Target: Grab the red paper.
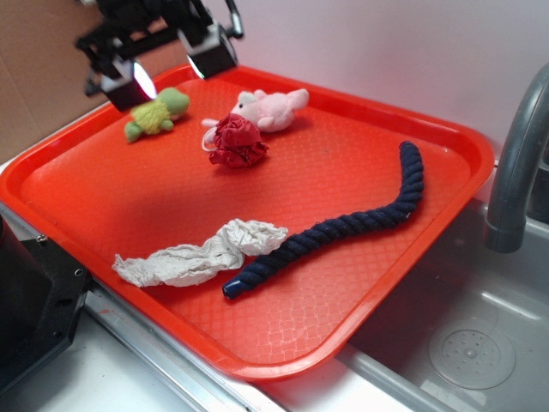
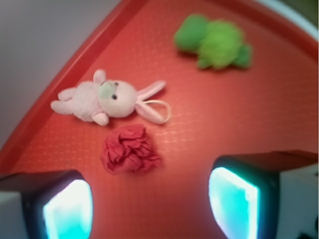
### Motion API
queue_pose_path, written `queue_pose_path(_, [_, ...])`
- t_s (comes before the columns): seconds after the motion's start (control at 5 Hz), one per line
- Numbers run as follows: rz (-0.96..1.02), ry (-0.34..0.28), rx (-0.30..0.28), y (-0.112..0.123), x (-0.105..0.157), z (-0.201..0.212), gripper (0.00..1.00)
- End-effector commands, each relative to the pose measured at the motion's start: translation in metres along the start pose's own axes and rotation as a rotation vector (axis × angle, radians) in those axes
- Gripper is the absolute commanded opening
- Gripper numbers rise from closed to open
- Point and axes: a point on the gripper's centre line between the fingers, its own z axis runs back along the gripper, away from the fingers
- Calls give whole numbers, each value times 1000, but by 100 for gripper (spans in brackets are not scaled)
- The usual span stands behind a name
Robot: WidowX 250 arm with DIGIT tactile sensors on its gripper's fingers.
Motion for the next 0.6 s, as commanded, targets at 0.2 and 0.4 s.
queue_pose_path(0.2, [-113,75,-14,-20,15,-65,100])
queue_pose_path(0.4, [-143,90,30,-22,11,-85,100])
